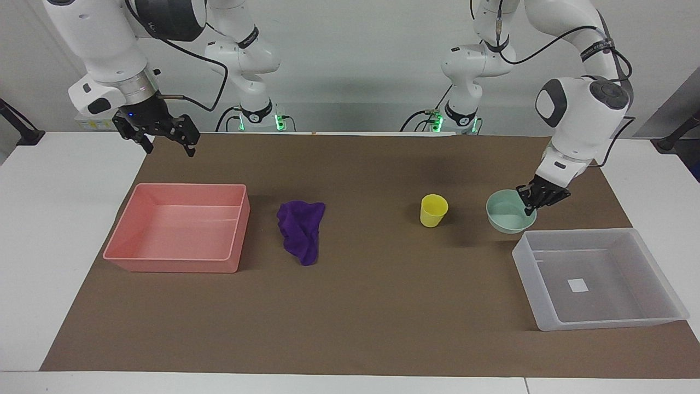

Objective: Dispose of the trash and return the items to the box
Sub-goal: 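Lift the green bowl with the left gripper into the clear box, then grasp the purple cloth with the right gripper while the left gripper reaches the cup, then lift the cloth with the right gripper while the left gripper grasps the cup, then drop the cloth into the pink box while the left gripper carries the cup, then release the yellow cup into the green bowl and withdraw both grippers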

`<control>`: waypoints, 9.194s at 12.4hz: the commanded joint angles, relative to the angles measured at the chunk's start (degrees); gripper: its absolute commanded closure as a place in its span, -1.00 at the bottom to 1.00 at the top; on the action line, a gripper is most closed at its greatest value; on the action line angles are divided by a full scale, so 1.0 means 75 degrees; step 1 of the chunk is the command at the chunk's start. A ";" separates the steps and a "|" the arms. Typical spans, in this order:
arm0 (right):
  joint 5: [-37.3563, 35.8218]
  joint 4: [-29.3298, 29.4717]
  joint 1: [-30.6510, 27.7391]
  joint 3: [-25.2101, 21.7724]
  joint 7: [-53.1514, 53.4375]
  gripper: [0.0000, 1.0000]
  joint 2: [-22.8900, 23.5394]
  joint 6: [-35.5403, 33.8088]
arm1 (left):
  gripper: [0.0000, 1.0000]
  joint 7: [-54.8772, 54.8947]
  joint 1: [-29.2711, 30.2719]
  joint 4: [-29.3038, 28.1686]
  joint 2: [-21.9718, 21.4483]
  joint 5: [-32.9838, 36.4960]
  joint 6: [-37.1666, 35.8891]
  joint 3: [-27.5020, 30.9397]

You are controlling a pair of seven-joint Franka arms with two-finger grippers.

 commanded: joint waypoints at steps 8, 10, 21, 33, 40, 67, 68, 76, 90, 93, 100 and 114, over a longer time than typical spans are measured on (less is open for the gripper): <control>0.0083 -0.0158 -0.0082 0.0047 -0.0028 -1.00 -0.0148 -0.0047 | 1.00 0.0599 0.1487 0.4840 0.3905 0.0008 -0.0375 -0.0097; 0.0083 -0.0146 -0.0082 0.0047 -0.0028 -1.00 -0.0148 -0.0047 | 1.00 0.0730 0.1581 0.5580 0.4667 0.0020 -0.0271 -0.0109; 0.0386 -0.1046 0.0023 0.0245 -0.0005 -1.00 -0.0522 0.0908 | 1.00 0.0730 0.1805 0.5162 0.5245 -0.0027 0.0081 -0.0273; 0.0423 -0.3860 0.1815 0.0481 0.0628 -1.00 0.0014 0.5047 | -1.00 0.0672 0.1021 0.3456 0.2707 0.0008 -0.0470 -0.0285; 0.0412 -0.4528 0.2402 0.0481 0.0792 -1.00 0.1152 0.7074 | -1.00 -0.0299 0.0038 0.1427 0.0701 0.0008 -0.0587 -0.0285; 0.0236 -0.2794 0.0156 0.0375 -0.0303 1.00 -0.0933 0.2858 | 1.00 -0.1873 -0.2251 -0.2037 -0.0568 0.0008 0.1713 -0.0226; 0.0236 -0.2864 -0.0196 0.0364 -0.0889 1.00 -0.0956 0.2928 | 1.00 -0.1663 -0.1948 -0.1674 -0.0498 0.0020 0.1559 -0.0226; 0.0247 -0.3744 -0.1711 0.0375 -0.2255 1.00 0.0095 0.4941 | 1.00 -0.0045 0.0221 0.1958 0.1047 0.0067 -0.0116 -0.0226; 0.0294 -0.4472 -0.1207 0.0387 -0.1340 -1.00 0.0861 0.6258 | 1.00 0.1515 0.1723 0.4904 0.4400 -0.0027 -0.0118 -0.0308; 0.0259 -0.4272 -0.0998 0.0492 -0.0676 -1.00 0.0580 0.6024 | 1.00 0.1527 0.1711 0.4577 0.4366 -0.0167 0.0187 -0.0308; 0.0119 -0.3535 0.0175 0.0469 0.1657 -1.00 -0.0147 0.4351 | -0.67 0.1504 0.1676 0.4634 0.4180 -0.0238 -0.0422 -0.0320; 0.0130 -0.0602 -0.0479 0.0375 0.0851 -1.00 -0.0710 0.0141 | -1.00 0.0519 0.0012 0.0706 -0.0896 -0.0144 -0.1627 -0.0308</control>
